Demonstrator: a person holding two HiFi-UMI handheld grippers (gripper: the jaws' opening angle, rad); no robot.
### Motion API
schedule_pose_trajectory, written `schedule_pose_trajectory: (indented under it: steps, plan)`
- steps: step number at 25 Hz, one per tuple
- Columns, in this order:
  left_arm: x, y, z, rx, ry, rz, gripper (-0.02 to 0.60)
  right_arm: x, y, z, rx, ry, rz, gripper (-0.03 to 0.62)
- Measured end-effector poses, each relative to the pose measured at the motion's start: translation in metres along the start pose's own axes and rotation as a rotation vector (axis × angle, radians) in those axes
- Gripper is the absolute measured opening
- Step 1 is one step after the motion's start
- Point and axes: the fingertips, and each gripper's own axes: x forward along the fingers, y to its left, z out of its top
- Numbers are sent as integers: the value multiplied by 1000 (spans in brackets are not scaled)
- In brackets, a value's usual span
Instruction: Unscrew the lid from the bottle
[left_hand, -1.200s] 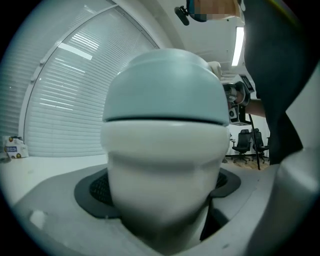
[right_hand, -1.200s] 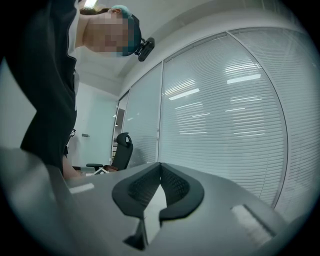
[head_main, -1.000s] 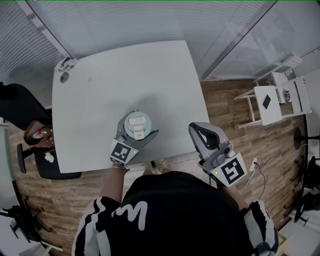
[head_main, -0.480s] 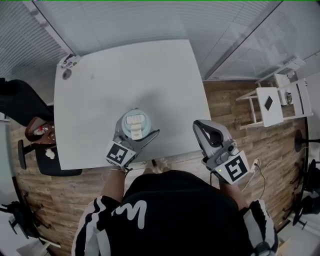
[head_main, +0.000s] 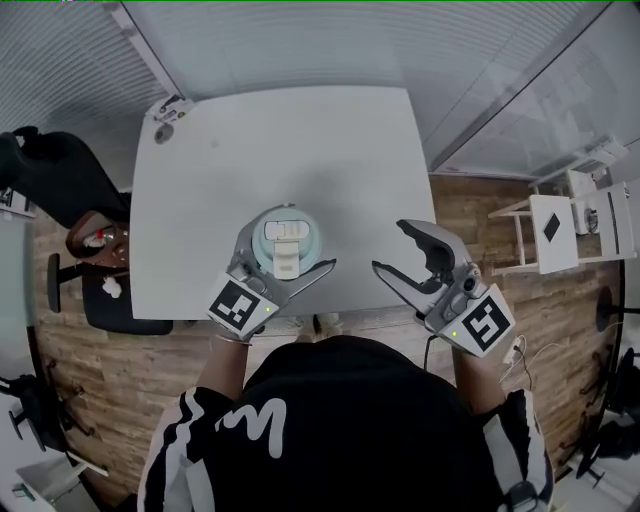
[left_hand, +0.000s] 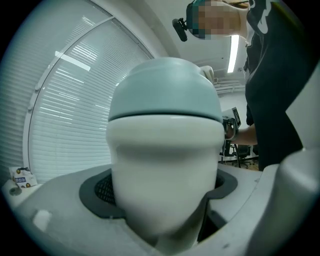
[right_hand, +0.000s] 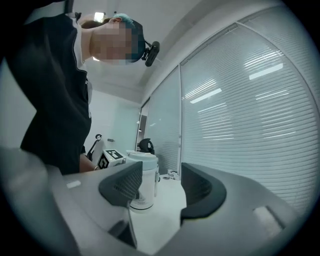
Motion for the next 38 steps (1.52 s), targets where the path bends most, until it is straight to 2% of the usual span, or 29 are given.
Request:
schedule_pose_trajectory:
  steps: [10, 18, 26, 38]
  plan:
    - [-14, 8, 22, -8, 12, 13, 456, 59, 40, 24, -10, -36, 251, 314]
    - [-24, 15, 31, -37, -4, 54, 456, 95, 64, 35, -32, -44, 319, 377]
    - [-27, 16, 36, -19, -11, 93, 456, 120, 74, 37, -69, -39, 279, 405]
    - [-30, 25, 36, -38, -29, 212, 456, 141, 81, 37, -73, -63, 135, 416]
